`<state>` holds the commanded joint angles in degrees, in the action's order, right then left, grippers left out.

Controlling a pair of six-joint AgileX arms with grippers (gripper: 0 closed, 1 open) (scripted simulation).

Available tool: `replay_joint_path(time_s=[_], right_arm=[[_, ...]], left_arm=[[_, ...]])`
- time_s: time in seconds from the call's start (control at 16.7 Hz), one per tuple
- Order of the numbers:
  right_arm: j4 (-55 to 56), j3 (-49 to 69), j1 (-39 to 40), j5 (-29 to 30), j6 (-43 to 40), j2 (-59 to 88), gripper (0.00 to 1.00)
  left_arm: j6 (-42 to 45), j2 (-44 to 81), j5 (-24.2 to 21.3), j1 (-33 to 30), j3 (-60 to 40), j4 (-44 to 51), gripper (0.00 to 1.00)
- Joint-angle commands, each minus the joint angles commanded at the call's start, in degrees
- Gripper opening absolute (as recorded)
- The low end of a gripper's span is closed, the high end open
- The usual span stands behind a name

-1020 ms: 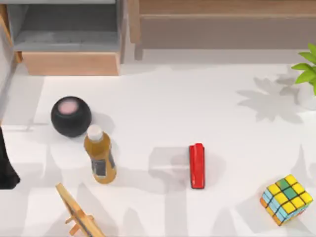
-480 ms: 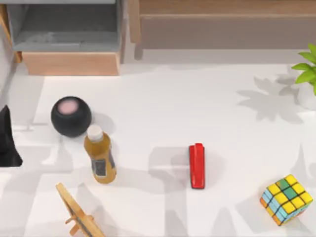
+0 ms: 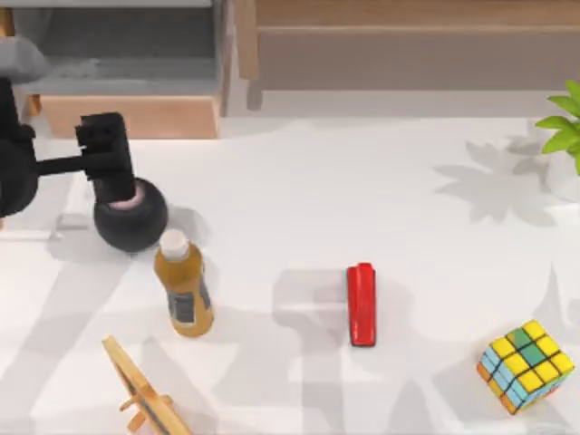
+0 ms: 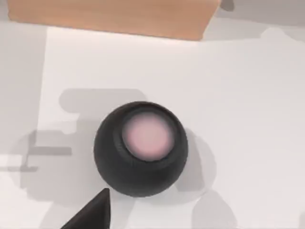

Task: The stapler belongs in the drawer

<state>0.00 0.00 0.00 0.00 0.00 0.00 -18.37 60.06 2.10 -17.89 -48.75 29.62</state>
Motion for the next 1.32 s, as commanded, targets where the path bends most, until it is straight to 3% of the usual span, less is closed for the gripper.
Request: replay_joint_path(time_s=[0.36,0.66,1.02,1.32], right_arm=[[0.0,0.0,0.0,0.0,0.0,0.0,1.00],[0.0,0.0,0.0,0.0,0.0,0.0,1.00],[0.0,0.0,0.0,0.0,0.0,0.0,1.00],[0.0,0.0,0.0,0.0,0.0,0.0,1.00]], left_arm=[[-9.7,36.9,1.5,-11.0,-27.7,20.2,1.00],[-18.5,59.1,0.8,-20.7,-48.6,32.6,1.00],[-27.3,72.4,-1.7,-30.4,-64.0,40.5,1.00],[-28.7,73.9,-2.3,-31.9,-66.1,41.4,1.00]])
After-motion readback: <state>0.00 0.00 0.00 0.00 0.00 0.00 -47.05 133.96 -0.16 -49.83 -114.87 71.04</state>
